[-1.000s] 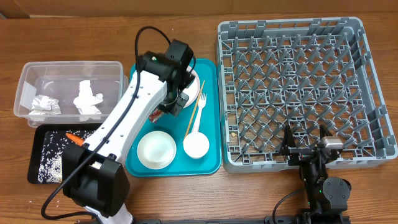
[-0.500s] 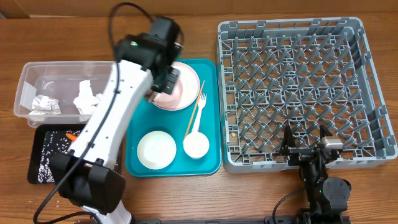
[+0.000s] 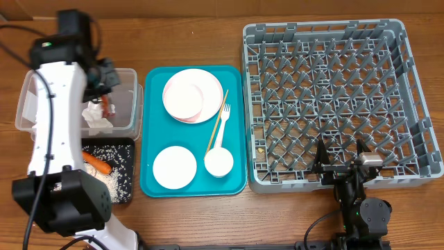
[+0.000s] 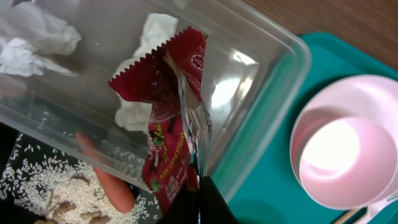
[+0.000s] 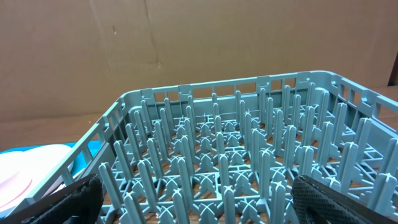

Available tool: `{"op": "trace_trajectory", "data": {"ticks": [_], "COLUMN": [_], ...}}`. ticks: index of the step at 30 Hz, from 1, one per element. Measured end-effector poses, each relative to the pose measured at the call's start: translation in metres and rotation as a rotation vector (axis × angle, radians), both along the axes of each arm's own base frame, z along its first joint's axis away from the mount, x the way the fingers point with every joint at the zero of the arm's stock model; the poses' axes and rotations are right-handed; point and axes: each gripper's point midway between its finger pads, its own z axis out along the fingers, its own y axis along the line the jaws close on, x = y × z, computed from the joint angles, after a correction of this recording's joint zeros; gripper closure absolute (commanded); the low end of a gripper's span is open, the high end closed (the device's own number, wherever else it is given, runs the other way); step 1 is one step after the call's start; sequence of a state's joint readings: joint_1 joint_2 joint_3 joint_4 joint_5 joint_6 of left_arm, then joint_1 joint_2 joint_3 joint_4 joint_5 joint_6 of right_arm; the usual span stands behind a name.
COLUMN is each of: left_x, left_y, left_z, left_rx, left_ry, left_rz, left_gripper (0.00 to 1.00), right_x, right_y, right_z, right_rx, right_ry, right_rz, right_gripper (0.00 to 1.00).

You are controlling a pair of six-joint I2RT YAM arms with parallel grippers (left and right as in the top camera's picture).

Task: Sort waste into correct bins and load items into the dishwasher
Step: 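Open the left gripper to drop the wrapper into the clear bin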

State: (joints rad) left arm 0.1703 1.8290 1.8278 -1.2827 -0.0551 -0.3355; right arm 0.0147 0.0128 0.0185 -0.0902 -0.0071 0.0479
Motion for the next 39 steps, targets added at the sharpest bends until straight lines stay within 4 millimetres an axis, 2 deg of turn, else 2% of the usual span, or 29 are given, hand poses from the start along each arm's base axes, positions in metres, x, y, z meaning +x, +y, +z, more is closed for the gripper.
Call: {"op": "trace_trajectory", "data": {"ticks": [2,5,15,18,24,28,29,30,31,33,34,37,39], "left_x": [0.0,0.001,0.007,0.009,0.007,0.005,0.005,0.005,0.005,0.008,0.009,0.008,0.008], "left_y": [0.012,0.017,0.01,0.009,0.004,0.002,0.002,0.002,0.002,0.002,0.003,0.005,0.005], "left_z": [0.001,0.001,-0.002,-0.014,-0.051,-0.064,-0.066,-0.067,-0.068,-0.068,-0.067,-0.067,-0.067], "left_rx": [-0.022,-0.041,-0.067,-0.081,-0.134,-0.158,-0.164,-0.167,-0.172,-0.179,-0.18,-0.179,-0.178], "left_ry": [-0.015,-0.029,-0.049,-0.047,-0.031,-0.023,-0.024,-0.025,-0.027,-0.038,-0.043,-0.043,-0.043], "left_rz": [0.039,0.055,0.041,0.068,0.136,0.181,0.194,0.203,0.211,0.226,0.232,0.232,0.228], "left_gripper": [0.96,0.96,0.93,0.96,0.96,0.94,0.89,0.75,0.66,0.65,0.61,0.38,0.34], "right_x": [0.0,0.0,0.0,0.0,0.0,0.0,0.0,0.0,0.0,0.0,0.0,0.0,0.0], "right_y": [0.0,0.0,0.0,0.0,0.0,0.0,0.0,0.0,0.0,0.0,0.0,0.0,0.0], "right_z": [0.0,0.0,0.0,0.0,0.0,0.0,0.0,0.0,0.0,0.0,0.0,0.0,0.0], "right_rx": [0.0,0.001,0.0,0.0,0.001,0.0,0.001,0.001,0.0,0.001,0.0,0.001,0.001], "right_ry": [0.0,0.0,0.0,0.0,0.0,0.0,0.0,0.0,0.0,0.0,0.0,0.0,0.0], "right_rz": [0.0,0.0,0.0,0.0,0.0,0.0,0.0,0.0,0.0,0.0,0.001,0.0,0.0], "right_gripper": [0.0,0.0,0.0,0.0,0.0,0.0,0.0,0.0,0.0,0.0,0.0,0.0,0.0]}}
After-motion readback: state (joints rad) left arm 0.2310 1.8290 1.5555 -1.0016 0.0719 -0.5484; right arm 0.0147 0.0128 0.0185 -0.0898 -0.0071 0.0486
